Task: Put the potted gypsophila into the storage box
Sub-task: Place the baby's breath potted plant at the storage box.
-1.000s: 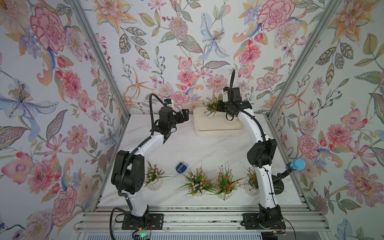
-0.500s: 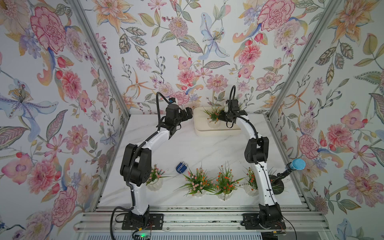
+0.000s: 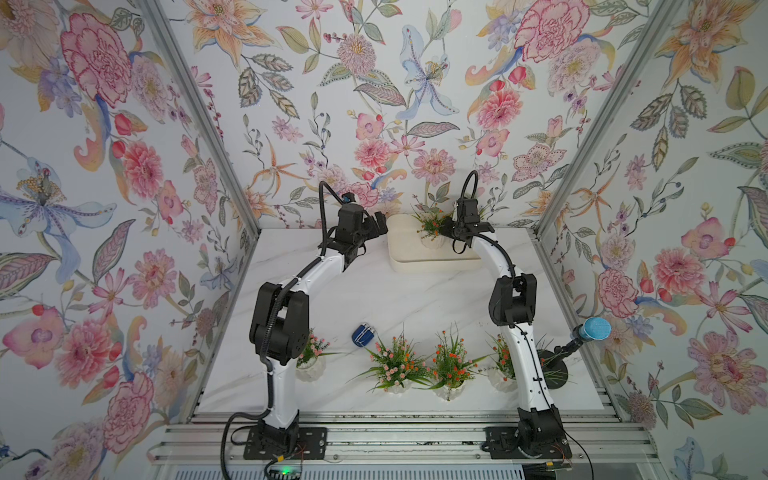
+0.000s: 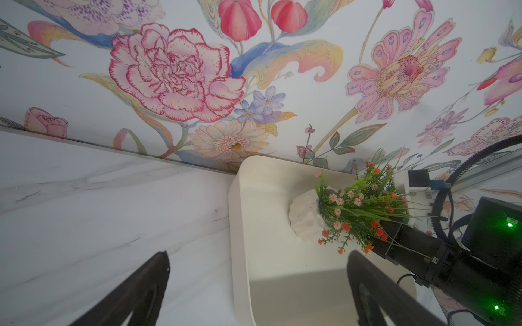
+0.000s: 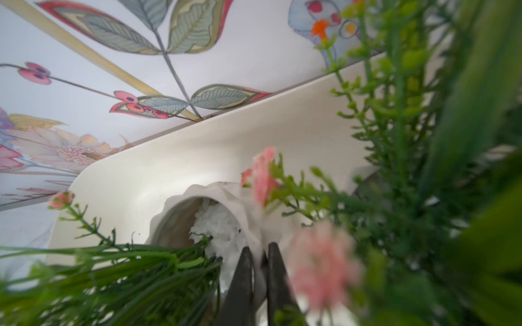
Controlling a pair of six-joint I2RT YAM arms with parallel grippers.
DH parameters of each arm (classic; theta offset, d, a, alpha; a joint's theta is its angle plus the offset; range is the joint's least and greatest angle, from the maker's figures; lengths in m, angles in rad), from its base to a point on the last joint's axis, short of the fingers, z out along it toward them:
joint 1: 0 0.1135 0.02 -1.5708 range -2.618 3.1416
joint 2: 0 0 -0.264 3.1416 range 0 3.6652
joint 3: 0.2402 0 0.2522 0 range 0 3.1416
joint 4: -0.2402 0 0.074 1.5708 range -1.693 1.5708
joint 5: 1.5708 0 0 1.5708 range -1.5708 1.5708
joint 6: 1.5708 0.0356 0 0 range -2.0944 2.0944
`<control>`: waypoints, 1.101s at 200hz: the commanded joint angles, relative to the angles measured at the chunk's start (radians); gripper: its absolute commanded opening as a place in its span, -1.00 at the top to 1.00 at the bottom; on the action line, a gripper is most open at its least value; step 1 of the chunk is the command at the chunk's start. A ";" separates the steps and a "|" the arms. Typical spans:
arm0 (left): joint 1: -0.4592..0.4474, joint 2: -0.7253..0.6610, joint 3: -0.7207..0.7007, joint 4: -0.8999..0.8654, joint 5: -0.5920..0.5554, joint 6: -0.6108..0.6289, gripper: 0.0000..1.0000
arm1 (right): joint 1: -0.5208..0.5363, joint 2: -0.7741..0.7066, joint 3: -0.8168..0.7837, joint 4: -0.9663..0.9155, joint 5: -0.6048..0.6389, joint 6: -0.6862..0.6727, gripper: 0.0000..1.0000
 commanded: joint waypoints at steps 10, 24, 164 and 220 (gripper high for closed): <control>-0.021 0.011 0.030 -0.020 -0.032 -0.012 -0.99 | -0.009 0.001 0.011 0.091 0.030 0.039 0.38; -0.021 0.003 0.017 -0.015 -0.028 -0.012 -0.99 | -0.005 -0.020 -0.003 0.103 0.026 0.024 0.20; -0.009 -0.410 -0.339 -0.170 -0.316 0.110 -0.99 | 0.143 -0.371 -0.263 0.175 0.208 -0.110 -0.45; 0.136 -0.664 -0.594 -0.260 -0.323 -0.010 -0.99 | 0.270 -0.483 -0.400 0.129 0.185 -0.209 -0.46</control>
